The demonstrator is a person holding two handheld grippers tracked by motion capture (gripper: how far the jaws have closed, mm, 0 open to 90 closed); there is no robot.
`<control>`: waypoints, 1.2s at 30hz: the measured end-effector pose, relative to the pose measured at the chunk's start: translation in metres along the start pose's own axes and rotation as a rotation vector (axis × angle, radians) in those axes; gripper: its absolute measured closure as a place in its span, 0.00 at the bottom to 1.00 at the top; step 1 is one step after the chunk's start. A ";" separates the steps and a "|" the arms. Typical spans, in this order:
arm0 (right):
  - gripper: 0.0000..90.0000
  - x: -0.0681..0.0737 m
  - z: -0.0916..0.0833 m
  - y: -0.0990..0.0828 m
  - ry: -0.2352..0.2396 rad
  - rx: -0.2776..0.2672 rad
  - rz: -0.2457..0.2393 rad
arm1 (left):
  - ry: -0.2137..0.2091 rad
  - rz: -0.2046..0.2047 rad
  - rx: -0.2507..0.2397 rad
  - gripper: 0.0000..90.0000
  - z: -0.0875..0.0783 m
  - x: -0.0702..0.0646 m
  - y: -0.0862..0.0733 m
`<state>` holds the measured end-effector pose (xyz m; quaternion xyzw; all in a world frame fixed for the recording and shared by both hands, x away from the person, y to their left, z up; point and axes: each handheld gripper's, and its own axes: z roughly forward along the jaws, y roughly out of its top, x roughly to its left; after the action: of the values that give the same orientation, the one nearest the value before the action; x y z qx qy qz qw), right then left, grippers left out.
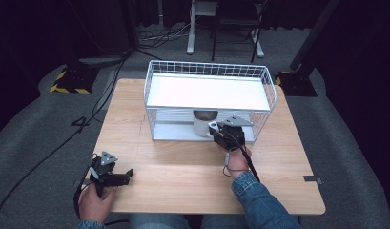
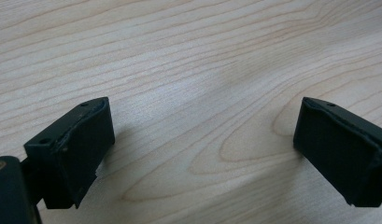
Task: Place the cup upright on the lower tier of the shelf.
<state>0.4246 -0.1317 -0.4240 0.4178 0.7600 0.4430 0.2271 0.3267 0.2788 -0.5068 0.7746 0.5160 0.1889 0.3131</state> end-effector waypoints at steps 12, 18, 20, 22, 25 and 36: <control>0.79 -0.004 0.018 -0.005 -0.019 0.010 0.006 | 0.001 0.000 0.001 0.06 0.000 0.000 0.000; 0.79 -0.003 0.020 -0.006 -0.016 0.009 0.012 | 0.000 0.000 0.000 0.06 0.000 0.000 0.000; 0.79 -0.003 0.021 -0.007 -0.017 0.006 0.010 | 0.000 0.001 0.000 0.06 0.000 0.000 0.000; 0.79 -0.002 0.021 -0.007 -0.014 0.005 0.012 | 0.000 0.000 0.000 0.06 0.000 0.000 0.000; 0.79 -0.003 0.021 -0.007 -0.011 0.007 0.013 | 0.000 0.000 0.000 0.06 0.000 0.000 0.000; 0.78 -0.006 0.020 -0.010 -0.010 0.028 0.028 | 0.001 0.001 0.001 0.06 0.000 0.000 0.000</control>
<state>0.4380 -0.1296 -0.4427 0.4338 0.7592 0.4332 0.2187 0.3267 0.2788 -0.5067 0.7748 0.5159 0.1890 0.3126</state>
